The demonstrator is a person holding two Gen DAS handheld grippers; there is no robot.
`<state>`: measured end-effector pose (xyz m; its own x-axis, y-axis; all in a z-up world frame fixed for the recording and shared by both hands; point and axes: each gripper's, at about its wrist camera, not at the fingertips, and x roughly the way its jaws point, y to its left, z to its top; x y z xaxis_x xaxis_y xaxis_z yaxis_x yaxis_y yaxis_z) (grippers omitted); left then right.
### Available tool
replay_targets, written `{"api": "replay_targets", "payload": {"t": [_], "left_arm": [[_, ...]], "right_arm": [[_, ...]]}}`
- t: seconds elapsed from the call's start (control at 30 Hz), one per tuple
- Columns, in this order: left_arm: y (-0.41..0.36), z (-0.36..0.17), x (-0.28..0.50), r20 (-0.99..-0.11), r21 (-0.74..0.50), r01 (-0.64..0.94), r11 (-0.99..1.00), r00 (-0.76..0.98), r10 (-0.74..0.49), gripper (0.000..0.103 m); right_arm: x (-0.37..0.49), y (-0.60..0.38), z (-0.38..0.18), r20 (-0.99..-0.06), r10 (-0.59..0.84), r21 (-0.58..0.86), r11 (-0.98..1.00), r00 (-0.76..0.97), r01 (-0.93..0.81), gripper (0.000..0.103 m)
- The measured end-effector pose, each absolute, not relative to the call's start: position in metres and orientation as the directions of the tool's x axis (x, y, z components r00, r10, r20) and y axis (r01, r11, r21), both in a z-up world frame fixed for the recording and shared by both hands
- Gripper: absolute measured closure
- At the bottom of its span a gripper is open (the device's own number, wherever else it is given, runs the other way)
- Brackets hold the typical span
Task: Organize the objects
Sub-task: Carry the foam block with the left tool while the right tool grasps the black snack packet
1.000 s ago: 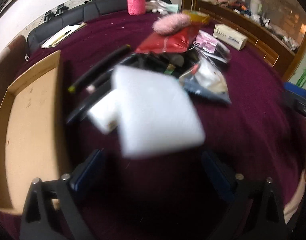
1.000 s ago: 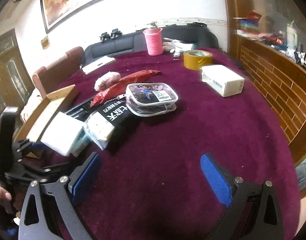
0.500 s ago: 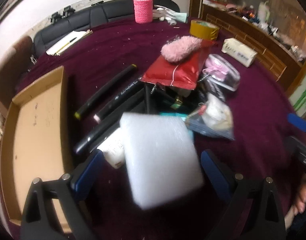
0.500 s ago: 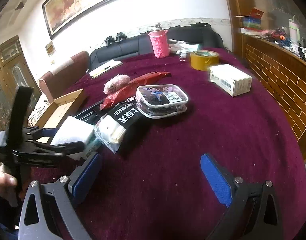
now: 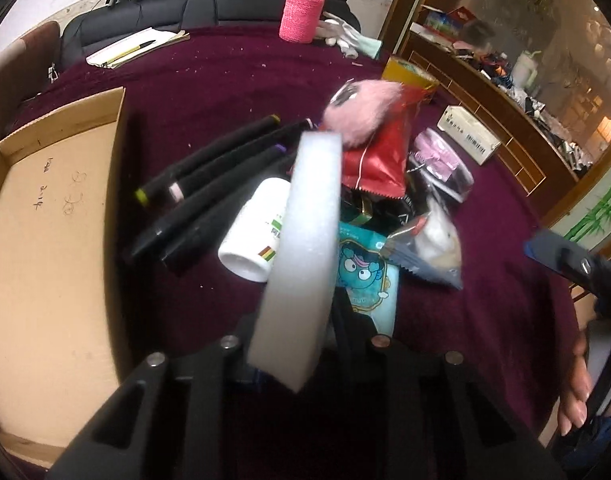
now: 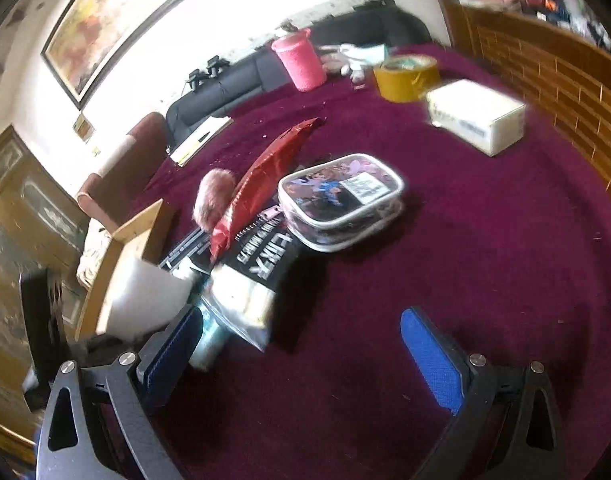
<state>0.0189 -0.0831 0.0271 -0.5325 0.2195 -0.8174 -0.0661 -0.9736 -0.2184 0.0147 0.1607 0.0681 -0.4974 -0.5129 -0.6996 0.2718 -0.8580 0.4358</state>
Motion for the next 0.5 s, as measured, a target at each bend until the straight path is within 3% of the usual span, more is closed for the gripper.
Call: {"api": "replay_targets", "payload": {"t": [0.13, 0.27, 0.37, 0.4, 0.43, 0.5], "left_arm": [[-0.086, 0.028, 0.017, -0.819, -0.229, -0.064, -0.971, -0.526, 0.228, 0.074], [-0.086, 0.033, 0.012, -0.816, -0.211, -0.058, -0.976, -0.539, 0.208, 0.06], [-0.086, 0.035, 0.01, -0.808, -0.22, -0.066, -0.973, -0.546, 0.22, 0.06], [-0.086, 0.035, 0.009, -0.809, -0.216, -0.066, -0.974, -0.547, 0.217, 0.062], [-0.086, 0.033, 0.007, -0.811, -0.21, -0.065, -0.975, -0.545, 0.211, 0.064], [-0.087, 0.028, 0.004, -0.819, -0.205, -0.057, -0.977, -0.538, 0.203, 0.082]], "right_arm": [[-0.009, 0.137, 0.061, -0.739, -0.516, 0.457, -0.856, -0.433, 0.242, 0.002], [-0.031, 0.118, 0.057, -0.771, -0.491, 0.439, -0.871, -0.405, 0.222, 0.002], [-0.043, 0.112, 0.049, -0.795, -0.464, 0.423, -0.886, -0.391, 0.192, 0.006], [-0.048, 0.108, 0.046, -0.805, -0.459, 0.416, -0.889, -0.376, 0.192, 0.012], [-0.051, 0.105, 0.042, -0.812, -0.461, 0.422, -0.887, -0.358, 0.187, 0.026], [-0.055, 0.099, 0.034, -0.807, -0.502, 0.47, -0.865, -0.312, 0.175, 0.045]]}}
